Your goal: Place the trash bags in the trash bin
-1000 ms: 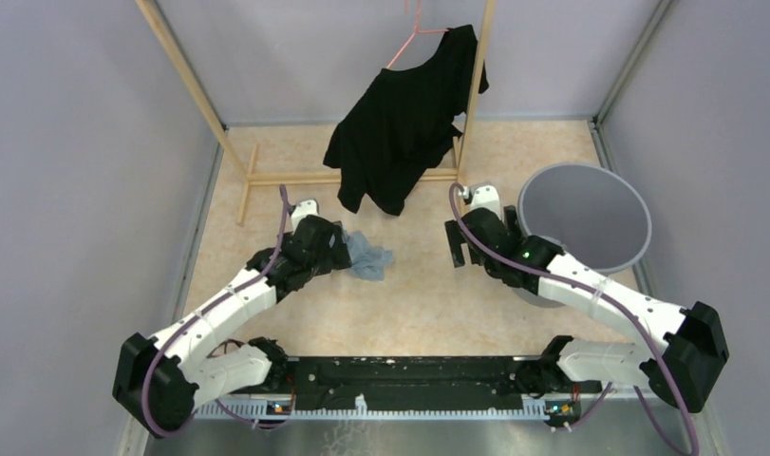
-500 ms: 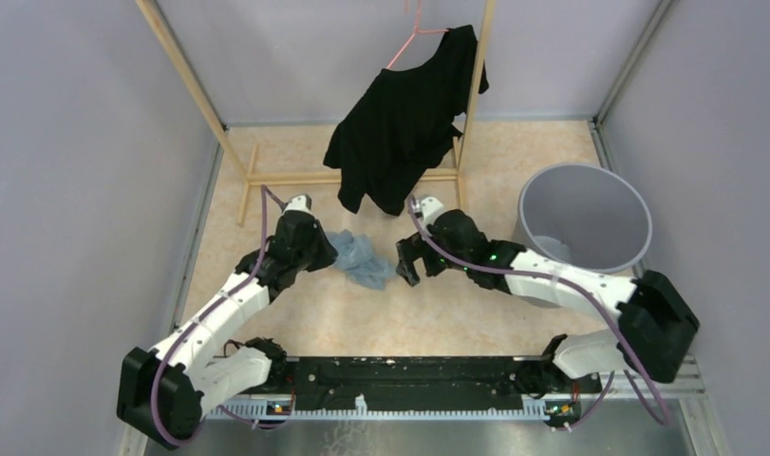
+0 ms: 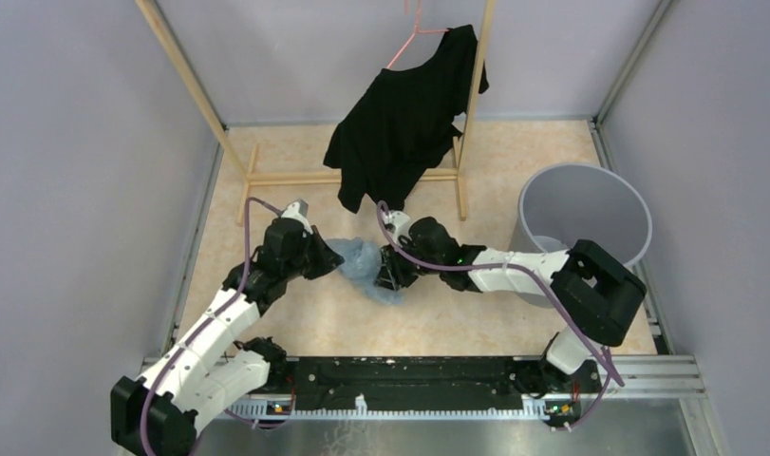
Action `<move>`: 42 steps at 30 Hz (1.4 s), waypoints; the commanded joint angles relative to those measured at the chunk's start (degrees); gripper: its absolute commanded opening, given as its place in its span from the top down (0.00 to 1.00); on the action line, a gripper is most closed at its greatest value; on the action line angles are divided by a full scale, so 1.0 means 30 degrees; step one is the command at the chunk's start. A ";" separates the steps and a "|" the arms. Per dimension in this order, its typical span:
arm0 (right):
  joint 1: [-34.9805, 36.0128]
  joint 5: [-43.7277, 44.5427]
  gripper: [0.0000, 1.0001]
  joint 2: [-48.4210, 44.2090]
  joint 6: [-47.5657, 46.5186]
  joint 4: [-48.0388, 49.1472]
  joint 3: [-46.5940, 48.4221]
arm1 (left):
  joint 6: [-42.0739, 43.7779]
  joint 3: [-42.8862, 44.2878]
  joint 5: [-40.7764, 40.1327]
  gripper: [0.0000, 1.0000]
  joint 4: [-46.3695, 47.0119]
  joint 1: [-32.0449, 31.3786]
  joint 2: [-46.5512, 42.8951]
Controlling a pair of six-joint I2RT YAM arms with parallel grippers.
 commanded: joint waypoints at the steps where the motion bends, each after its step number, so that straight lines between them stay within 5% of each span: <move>1: 0.0829 0.0593 0.69 -0.1452 0.0665 -0.0367 -0.1091 | -0.0819 0.0775 0.0871 1.00 0.0490 0.0301 0.0170; 10: 0.0845 0.2875 1.00 -0.5872 -0.0053 -0.3636 -0.2733 | 0.0341 0.1713 0.2214 1.00 0.0410 0.1877 0.0821; 14: 0.0850 0.1739 1.00 -0.6402 0.0635 -0.3530 -0.2804 | 0.0731 0.1333 0.3446 0.97 0.1029 0.2772 0.0725; 17: 0.0850 0.1382 1.00 -0.7210 0.1403 -0.3266 -0.2675 | 0.2012 0.1643 0.3387 0.70 -0.0055 0.2809 0.1415; 20: 0.0824 0.3793 1.00 -0.8003 0.2592 -0.4549 -0.1947 | 0.3117 0.2129 0.3572 0.15 -0.1556 0.2837 0.1558; 21: 0.0821 0.5733 1.00 -0.8142 0.3327 -0.5528 -0.1593 | 0.3537 0.2161 0.4417 0.07 -0.1646 0.2831 0.1340; 25: 0.0588 0.9590 1.00 -0.8190 0.4870 -0.7718 -0.0377 | 0.4096 0.1076 1.1140 0.02 0.0113 0.2781 -0.0022; 29: 0.0623 0.6393 1.00 -0.8065 0.4282 -0.5117 -0.0650 | 0.2484 -0.0393 1.3624 0.02 0.2359 0.2731 -0.1989; 35: 0.1292 0.3345 0.67 -0.6595 0.2881 -0.3576 0.0371 | 0.2350 -0.0537 1.2605 0.02 0.1064 0.2721 -0.3439; 42: 0.1279 0.5968 0.31 -0.8340 0.2571 -0.3848 -0.0620 | 0.3300 -0.0918 1.2267 0.02 0.0712 0.2678 -0.3167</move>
